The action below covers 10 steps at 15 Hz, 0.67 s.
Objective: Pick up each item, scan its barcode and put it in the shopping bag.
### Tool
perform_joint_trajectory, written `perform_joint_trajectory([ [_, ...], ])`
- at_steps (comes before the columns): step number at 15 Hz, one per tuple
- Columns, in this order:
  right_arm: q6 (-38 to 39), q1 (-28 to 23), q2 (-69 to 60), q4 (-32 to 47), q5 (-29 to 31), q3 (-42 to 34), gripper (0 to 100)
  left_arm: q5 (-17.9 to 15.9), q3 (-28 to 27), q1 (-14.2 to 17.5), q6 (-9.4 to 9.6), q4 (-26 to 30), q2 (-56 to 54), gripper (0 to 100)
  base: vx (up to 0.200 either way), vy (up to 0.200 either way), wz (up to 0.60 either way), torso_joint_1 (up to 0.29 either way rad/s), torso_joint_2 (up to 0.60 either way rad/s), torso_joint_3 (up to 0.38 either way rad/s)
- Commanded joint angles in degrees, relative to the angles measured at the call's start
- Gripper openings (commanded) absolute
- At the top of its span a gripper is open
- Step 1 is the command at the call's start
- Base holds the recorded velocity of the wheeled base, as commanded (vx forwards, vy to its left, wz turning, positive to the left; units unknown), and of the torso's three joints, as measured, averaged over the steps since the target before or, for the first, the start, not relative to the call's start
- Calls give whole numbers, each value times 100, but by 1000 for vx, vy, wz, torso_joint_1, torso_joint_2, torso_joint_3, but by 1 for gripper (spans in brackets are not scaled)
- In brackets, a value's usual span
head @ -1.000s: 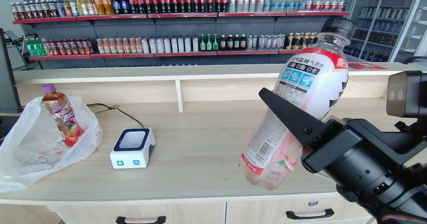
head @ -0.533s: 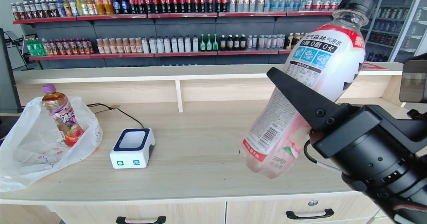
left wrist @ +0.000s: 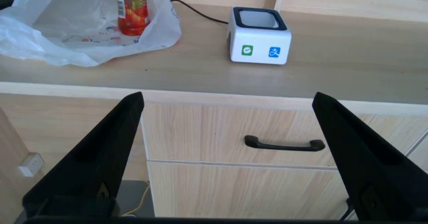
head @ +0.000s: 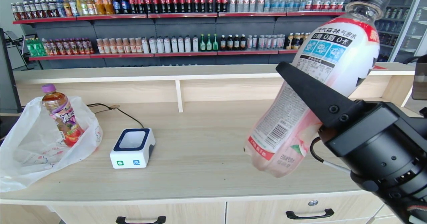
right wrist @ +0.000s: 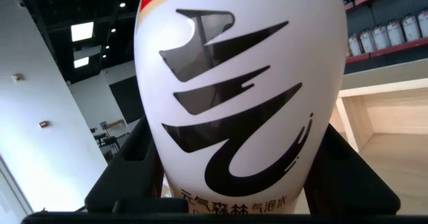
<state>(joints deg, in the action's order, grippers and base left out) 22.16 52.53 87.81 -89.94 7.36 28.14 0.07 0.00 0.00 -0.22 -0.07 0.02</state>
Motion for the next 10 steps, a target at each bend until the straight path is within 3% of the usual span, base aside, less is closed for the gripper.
perform_joint_trajectory([
  [1,-1,3,-9,-6,2,-1,0,1,0,0,4,-1,-2,100,0,0,0,0,0,0],
  [10,-256,3,35,-6,11,-36,0,1,0,0,4,-10,-2,100,0,0,0,0,0,0],
])
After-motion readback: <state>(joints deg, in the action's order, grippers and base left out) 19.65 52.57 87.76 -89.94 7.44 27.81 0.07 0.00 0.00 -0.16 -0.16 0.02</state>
